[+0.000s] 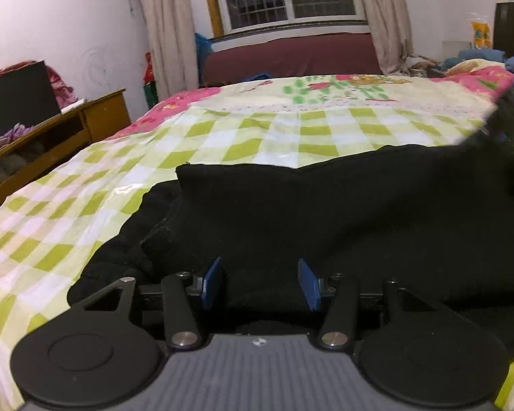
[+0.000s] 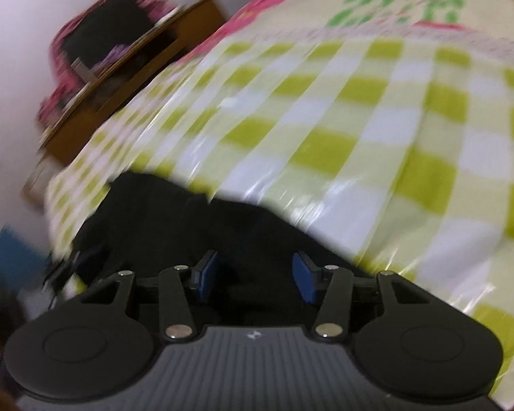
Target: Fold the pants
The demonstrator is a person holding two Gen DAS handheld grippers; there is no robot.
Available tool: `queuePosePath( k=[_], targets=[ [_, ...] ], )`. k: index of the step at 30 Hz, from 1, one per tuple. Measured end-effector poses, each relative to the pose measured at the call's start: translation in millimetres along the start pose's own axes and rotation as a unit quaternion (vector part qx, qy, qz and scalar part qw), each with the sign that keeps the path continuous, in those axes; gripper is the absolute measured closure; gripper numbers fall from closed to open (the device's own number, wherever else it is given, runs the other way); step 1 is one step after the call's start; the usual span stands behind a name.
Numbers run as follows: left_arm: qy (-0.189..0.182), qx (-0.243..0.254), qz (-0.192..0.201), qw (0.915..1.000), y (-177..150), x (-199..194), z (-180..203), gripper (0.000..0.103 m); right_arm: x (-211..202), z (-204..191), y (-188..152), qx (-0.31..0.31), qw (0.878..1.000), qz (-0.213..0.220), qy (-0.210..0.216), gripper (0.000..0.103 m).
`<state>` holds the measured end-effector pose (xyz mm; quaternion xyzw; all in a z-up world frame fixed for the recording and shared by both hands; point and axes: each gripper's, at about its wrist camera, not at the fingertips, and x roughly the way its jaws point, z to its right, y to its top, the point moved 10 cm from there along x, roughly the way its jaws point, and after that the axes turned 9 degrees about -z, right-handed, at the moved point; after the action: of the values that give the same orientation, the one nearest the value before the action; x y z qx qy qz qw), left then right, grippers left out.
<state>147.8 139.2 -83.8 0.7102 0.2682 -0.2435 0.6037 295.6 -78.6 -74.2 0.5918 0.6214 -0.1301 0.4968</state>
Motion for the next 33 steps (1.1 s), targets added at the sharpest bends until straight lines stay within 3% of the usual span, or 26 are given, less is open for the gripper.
queuePosePath(
  k=[8, 11, 14, 22, 28, 33],
  targets=[
    [0.013, 0.008, -0.002, 0.9999, 1, 0, -2, 0.039, -8, -34, -15, -0.075, 0.995, -0.034, 0.06, 0.051],
    [0.017, 0.01, -0.001, 0.9998, 1, -1, -1, 0.039, 2, -23, 1, -0.051, 0.995, -0.033, 0.079, 0.051],
    [0.017, 0.01, -0.001, 0.9998, 1, -1, -2, 0.039, 18, -13, 12, -0.039, 0.997, -0.034, 0.064, 0.051],
    [0.012, 0.01, 0.002, 0.9999, -1, 0, -1, 0.039, -1, -66, -45, -0.093, 0.986, -0.081, 0.115, 0.051],
    [0.015, 0.009, 0.003, 0.9998, -1, 0, -2, 0.039, -18, -55, -33, -0.078, 0.99, -0.046, 0.107, 0.052],
    [0.016, 0.011, 0.003, 0.9998, 0, 0, -2, 0.039, -36, -17, -12, -0.042, 0.999, 0.007, 0.033, 0.052]
  ],
)
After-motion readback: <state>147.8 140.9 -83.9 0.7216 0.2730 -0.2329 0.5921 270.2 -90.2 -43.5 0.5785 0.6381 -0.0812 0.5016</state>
